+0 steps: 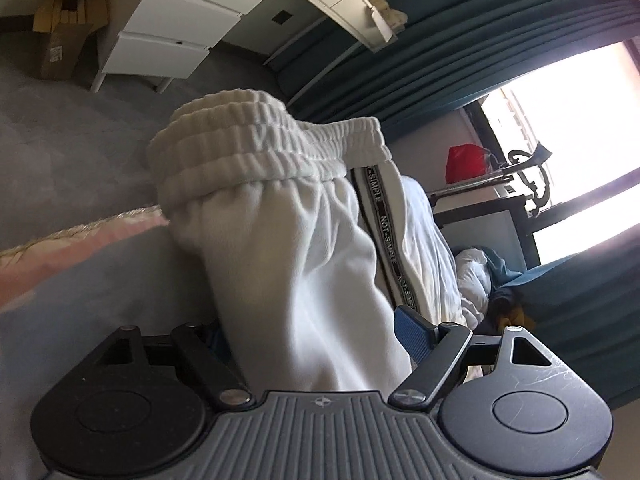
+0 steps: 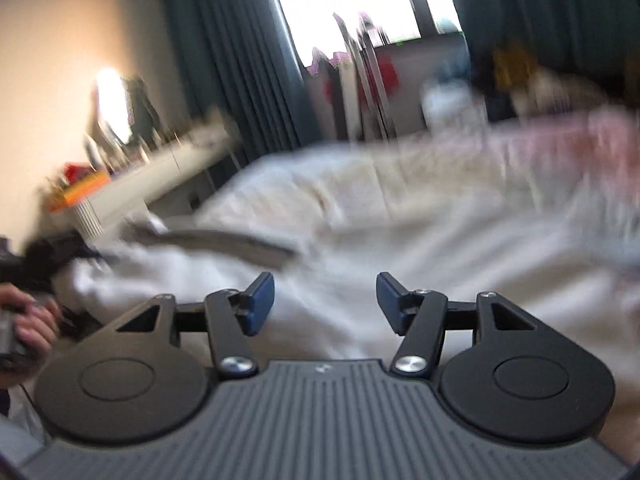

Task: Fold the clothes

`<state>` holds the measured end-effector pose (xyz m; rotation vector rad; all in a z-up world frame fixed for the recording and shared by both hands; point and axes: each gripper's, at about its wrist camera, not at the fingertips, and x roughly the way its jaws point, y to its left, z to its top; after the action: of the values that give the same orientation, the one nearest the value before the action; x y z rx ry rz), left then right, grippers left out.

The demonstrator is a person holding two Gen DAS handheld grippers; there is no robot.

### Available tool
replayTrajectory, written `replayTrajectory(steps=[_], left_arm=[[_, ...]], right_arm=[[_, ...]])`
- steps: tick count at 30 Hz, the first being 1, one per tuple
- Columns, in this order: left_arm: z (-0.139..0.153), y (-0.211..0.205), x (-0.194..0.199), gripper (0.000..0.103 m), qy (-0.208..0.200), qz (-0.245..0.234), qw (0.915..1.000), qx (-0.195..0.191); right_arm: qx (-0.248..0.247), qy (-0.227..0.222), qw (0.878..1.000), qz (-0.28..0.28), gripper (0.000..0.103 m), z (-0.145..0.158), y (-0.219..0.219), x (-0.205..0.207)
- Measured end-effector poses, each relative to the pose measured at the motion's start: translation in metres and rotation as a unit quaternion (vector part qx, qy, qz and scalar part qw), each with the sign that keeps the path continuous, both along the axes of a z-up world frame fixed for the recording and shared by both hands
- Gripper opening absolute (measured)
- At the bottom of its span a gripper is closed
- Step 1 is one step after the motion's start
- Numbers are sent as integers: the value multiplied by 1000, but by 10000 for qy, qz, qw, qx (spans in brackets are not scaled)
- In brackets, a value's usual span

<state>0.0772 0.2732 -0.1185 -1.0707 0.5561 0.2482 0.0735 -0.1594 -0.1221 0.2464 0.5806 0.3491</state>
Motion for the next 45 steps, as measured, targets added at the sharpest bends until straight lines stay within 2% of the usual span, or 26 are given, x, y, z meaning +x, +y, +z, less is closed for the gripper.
replayTrajectory(steps=[1,5,6,8,11,16,18,20,22,24,26,29,32,35,39,43,45], left_arm=[[0,0,4,81,-25,2,10000,21],[1,-1,19,78,-36,37,9999,163],[1,-1,23,74,19,63,9997,224],[3,-1,34,64,156,118,9992,352],[11,-6,43,49,152,172,9977,632],[38,-23,51,14,65,-34,9896,1437],[52,-33,53,13,-1,-143,9847,1739],[70,-46,54,13,-108,-285,9782,2053],[88,-60,55,12,-214,-426,9705,2364],[106,-73,56,12,-320,-566,9614,2672],[126,-94,56,12,-485,-676,9511,2976],[158,-138,52,12,-815,-837,9313,3449],[185,-189,49,12,-1142,-1001,9117,3817],[207,-255,56,12,-1379,-1253,8763,4442],[222,-337,62,12,-1716,-1631,8488,4728],[213,-421,62,12,-2079,-2051,8103,5080],[196,-467,59,12,-2193,-2294,7754,5460]], right_arm=[[14,292,9996,13,59,-11,3,7],[-162,255,9995,54,60,-16,10,9],[-138,271,9995,60,60,-16,10,10],[-125,265,9995,84,60,-18,11,10],[-160,242,9995,96,59,-16,11,8],[-131,275,9995,82,58,-12,7,9],[-44,281,9996,35,57,-10,3,8],[266,247,9991,-215,58,1,-11,2],[533,150,9975,-431,58,13,-27,-5],[546,7,9969,-562,59,23,-41,-11],[305,68,9974,-653,59,20,-50,-9],[-56,806,9946,-655,59,-5,-53,6],[35,864,9938,-698,58,-6,-57,4],[531,723,9928,-795,59,12,-81,-6],[957,552,9861,-1240,60,32,-131,-17],[1422,588,9701,-1876,61,36,-191,-20],[1656,610,9596,-2191,61,37,-221,-21]])
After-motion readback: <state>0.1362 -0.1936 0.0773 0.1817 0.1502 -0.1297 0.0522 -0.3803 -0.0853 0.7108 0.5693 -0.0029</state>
